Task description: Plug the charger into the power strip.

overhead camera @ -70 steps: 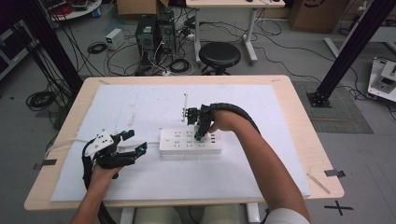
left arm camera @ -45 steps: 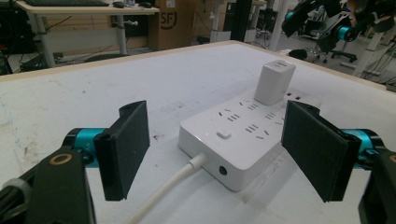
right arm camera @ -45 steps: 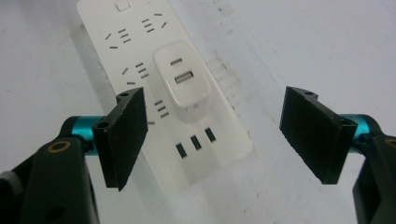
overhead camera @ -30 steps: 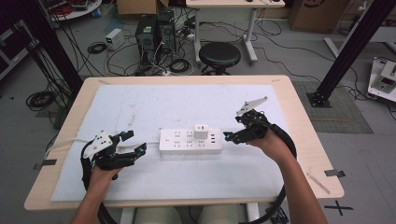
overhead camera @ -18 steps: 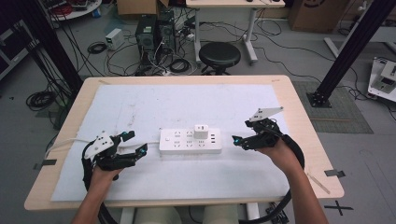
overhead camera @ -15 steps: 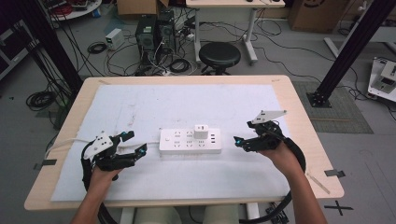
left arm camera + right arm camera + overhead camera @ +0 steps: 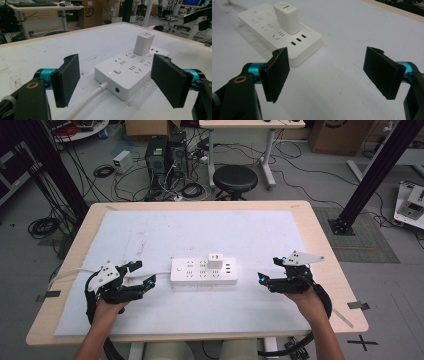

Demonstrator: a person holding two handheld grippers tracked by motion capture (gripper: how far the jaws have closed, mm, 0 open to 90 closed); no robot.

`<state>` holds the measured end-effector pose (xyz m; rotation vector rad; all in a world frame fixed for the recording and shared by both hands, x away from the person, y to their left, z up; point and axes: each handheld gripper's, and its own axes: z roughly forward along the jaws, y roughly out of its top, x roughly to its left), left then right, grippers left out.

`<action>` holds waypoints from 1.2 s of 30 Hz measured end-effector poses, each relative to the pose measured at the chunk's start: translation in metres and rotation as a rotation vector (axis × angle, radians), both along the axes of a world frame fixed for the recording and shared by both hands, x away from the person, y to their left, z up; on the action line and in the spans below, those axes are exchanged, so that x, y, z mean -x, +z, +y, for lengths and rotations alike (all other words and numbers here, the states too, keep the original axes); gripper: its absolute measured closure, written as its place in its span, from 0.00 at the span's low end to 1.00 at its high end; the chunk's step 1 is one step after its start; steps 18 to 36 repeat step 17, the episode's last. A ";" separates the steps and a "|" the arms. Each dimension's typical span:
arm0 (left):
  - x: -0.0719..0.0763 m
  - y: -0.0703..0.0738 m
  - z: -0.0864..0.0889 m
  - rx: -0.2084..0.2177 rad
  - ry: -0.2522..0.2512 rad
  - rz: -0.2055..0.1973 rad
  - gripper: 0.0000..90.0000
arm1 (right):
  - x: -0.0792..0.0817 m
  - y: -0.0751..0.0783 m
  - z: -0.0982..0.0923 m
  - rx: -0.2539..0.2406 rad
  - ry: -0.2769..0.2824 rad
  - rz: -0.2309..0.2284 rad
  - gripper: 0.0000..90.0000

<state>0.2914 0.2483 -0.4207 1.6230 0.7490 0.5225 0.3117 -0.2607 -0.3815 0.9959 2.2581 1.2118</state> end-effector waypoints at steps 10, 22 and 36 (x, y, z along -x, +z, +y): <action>0.001 0.002 -0.001 -0.006 -0.003 -0.002 0.26 | 0.007 -0.009 -0.004 -0.033 -0.014 -0.010 0.24; 0.002 0.002 -0.002 -0.005 -0.002 -0.003 0.26 | 0.008 -0.008 -0.006 -0.034 -0.015 -0.014 0.24; 0.002 0.002 -0.002 -0.005 -0.002 -0.003 0.26 | 0.008 -0.008 -0.006 -0.034 -0.015 -0.014 0.24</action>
